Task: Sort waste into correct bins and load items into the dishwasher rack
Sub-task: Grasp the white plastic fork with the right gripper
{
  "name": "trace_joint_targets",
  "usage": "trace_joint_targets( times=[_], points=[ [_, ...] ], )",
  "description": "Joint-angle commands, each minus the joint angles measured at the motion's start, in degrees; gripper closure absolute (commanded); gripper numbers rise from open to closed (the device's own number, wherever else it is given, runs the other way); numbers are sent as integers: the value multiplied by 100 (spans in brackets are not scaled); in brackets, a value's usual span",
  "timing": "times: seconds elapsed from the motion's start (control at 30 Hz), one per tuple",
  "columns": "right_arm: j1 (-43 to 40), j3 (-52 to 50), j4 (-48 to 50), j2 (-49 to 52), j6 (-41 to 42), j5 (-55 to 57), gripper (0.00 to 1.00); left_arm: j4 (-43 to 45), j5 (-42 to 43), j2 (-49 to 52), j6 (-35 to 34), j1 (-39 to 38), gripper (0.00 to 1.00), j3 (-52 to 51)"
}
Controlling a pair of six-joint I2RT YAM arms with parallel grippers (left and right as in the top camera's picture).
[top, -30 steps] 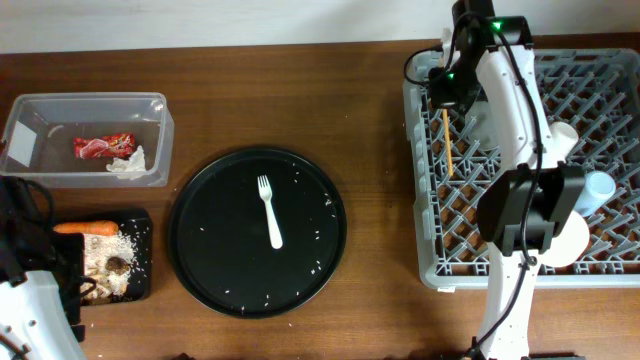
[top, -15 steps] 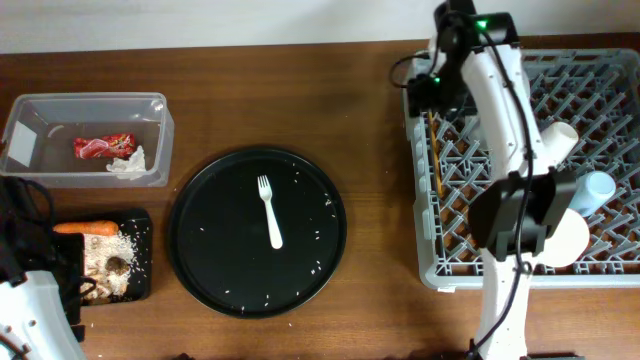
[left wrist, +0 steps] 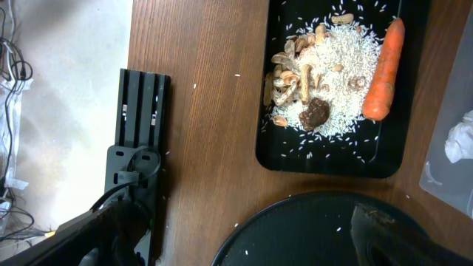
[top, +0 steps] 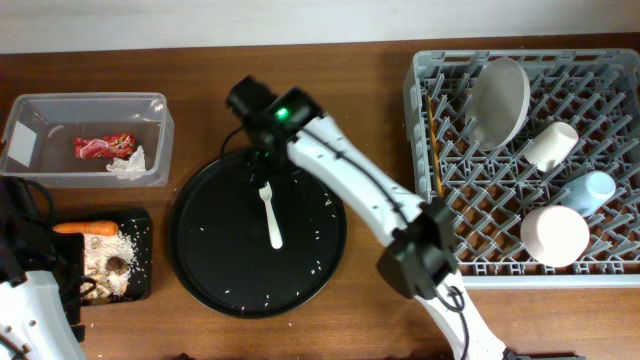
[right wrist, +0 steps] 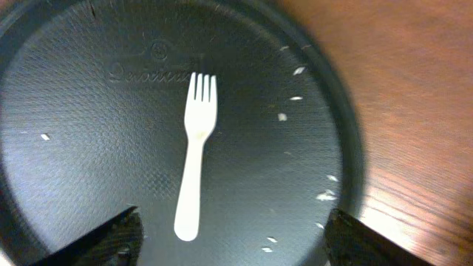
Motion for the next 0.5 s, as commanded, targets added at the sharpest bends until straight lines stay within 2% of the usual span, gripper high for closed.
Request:
trace_joint_targets(
  times=[0.0,0.1,0.23,0.33,0.47],
  points=[
    [282,-15,140,393,417,275,25,-9,-20,-66,-70,35,1,-22],
    [479,-15,157,737,664,608,30,-7,-20,-66,-70,35,1,-22],
    [490,-61,251,1134,664,608,46,-7,-20,-66,-70,35,1,-22],
    [494,-343,444,1158,684,608,48,-7,-20,-66,-70,35,1,-22],
    [496,-741,758,1158,684,608,54,-9,-20,-66,-70,35,1,-22]
  ],
)
